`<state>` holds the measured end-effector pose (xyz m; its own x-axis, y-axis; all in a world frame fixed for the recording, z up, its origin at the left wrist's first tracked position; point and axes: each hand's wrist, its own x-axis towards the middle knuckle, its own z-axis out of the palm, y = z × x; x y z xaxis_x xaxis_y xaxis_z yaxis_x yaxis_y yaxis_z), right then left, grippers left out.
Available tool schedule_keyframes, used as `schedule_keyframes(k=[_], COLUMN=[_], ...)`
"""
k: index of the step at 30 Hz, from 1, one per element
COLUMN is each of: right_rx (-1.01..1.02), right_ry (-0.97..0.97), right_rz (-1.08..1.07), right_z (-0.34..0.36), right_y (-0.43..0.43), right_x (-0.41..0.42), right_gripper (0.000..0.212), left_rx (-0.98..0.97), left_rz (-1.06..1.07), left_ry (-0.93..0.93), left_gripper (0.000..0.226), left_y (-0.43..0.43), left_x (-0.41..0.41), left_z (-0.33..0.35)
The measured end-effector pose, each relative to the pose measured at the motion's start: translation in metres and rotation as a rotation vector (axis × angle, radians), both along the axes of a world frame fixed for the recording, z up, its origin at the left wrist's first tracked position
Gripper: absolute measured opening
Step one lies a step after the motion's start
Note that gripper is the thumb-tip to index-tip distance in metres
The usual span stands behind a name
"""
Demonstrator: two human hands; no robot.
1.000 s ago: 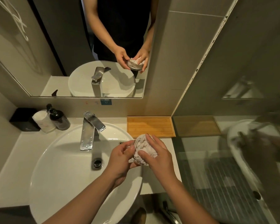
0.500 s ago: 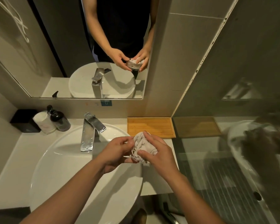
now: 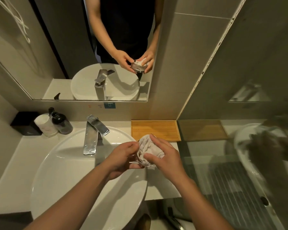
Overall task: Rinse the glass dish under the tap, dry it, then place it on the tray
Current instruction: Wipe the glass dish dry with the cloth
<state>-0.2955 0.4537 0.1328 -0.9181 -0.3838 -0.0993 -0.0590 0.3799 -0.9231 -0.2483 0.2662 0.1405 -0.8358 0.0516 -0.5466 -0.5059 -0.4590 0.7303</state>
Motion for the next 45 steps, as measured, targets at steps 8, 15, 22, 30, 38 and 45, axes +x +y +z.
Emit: schedule_keyframes(k=[8, 15, 22, 30, 38, 45], right_rx=[-0.113, -0.049, 0.061, -0.075, -0.044, -0.043], right_ry=[0.04, -0.02, 0.02, 0.05, 0.005, 0.08], right_rz=[-0.228, -0.153, 0.037, -0.281, -0.161, -0.138], right_z=[-0.008, -0.009, 0.004, -0.012, -0.005, 0.001], right_y=[-0.015, -0.002, 0.009, -0.009, 0.001, -0.001], right_x=[0.014, 0.007, -0.011, 0.023, 0.015, 0.004], right_gripper=[0.07, 0.073, 0.07, 0.069, 0.068, 0.066], left_rx=[0.034, -0.002, -0.018, -0.123, -0.09, -0.109], left_rz=[0.313, 0.148, -0.063, 0.252, 0.095, 0.164], left_ry=[0.096, 0.033, 0.047, 0.128, 0.055, 0.139], left_gripper=[0.029, 0.029, 0.034, 0.025, 0.03, 0.029], left_y=[0.042, 0.017, -0.007, 0.05, 0.017, 0.022], left_x=[0.011, 0.009, 0.002, 0.026, 0.01, 0.001], left_z=[-0.009, -0.01, -0.002, -0.017, -0.006, -0.004])
